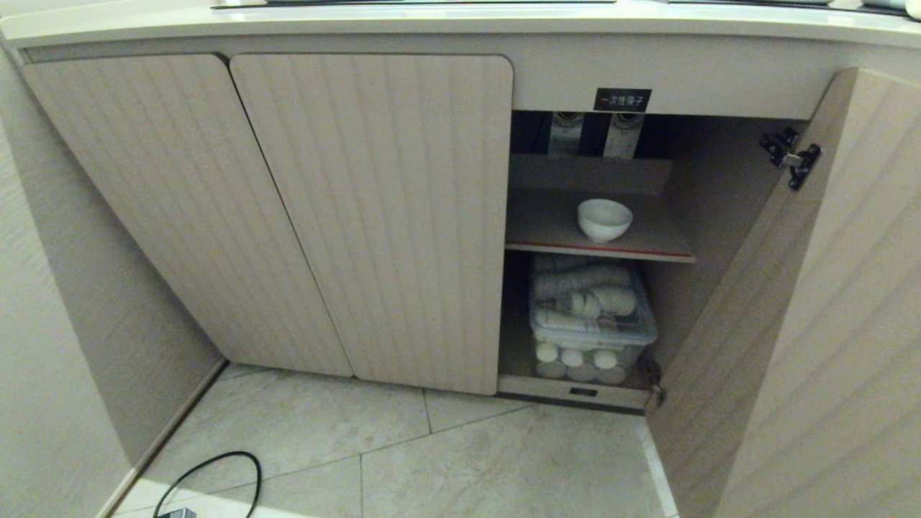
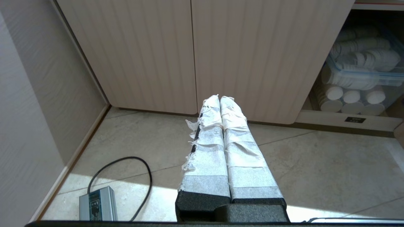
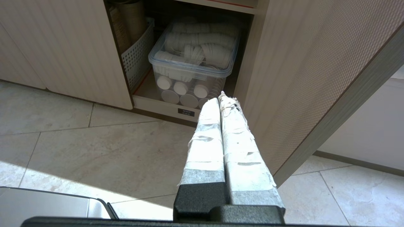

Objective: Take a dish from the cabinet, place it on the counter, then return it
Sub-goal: Close the cabinet door

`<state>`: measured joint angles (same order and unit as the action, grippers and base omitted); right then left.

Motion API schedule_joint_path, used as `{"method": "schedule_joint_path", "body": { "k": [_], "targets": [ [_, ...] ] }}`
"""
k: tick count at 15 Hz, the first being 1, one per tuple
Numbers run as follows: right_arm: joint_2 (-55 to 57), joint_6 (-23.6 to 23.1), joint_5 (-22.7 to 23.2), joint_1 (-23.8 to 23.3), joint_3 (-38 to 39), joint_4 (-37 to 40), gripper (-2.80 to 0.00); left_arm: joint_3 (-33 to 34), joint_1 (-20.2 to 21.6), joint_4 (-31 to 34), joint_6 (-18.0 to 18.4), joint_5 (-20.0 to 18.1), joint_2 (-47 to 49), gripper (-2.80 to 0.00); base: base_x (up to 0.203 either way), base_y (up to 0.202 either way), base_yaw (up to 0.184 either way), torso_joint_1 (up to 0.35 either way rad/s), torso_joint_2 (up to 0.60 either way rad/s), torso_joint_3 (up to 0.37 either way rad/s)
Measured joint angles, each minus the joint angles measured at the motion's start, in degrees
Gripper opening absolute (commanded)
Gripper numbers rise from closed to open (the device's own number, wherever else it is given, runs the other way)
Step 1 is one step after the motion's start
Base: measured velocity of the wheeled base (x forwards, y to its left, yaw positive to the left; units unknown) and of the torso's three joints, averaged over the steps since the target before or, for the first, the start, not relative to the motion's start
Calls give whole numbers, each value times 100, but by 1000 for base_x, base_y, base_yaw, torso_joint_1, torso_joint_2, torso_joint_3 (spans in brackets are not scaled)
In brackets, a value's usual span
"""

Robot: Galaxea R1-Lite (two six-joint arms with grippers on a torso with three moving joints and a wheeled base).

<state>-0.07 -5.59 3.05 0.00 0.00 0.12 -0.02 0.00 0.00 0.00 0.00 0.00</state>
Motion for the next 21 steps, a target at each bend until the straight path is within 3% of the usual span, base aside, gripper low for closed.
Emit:
{"method": "schedule_joint_path", "body": {
  "k": [7, 18, 19, 21],
  "targets": [
    [0, 141, -27, 0, 0, -100, -280, -5, 0, 0, 2, 0, 0, -280, 0, 0, 0, 0, 0, 0],
    [0, 196, -37, 0, 0, -2548, -280, 0, 0, 0, 0, 0, 0, -280, 0, 0, 0, 0, 0, 0],
    [0, 248, -150, 0, 0, -2849, -280, 0, 0, 0, 0, 0, 0, -280, 0, 0, 0, 0, 0, 0],
    [0, 276, -893, 0, 0, -3258, -280, 2, 0, 0, 0, 0, 0, -280, 0, 0, 0, 0, 0, 0]
  ]
}}
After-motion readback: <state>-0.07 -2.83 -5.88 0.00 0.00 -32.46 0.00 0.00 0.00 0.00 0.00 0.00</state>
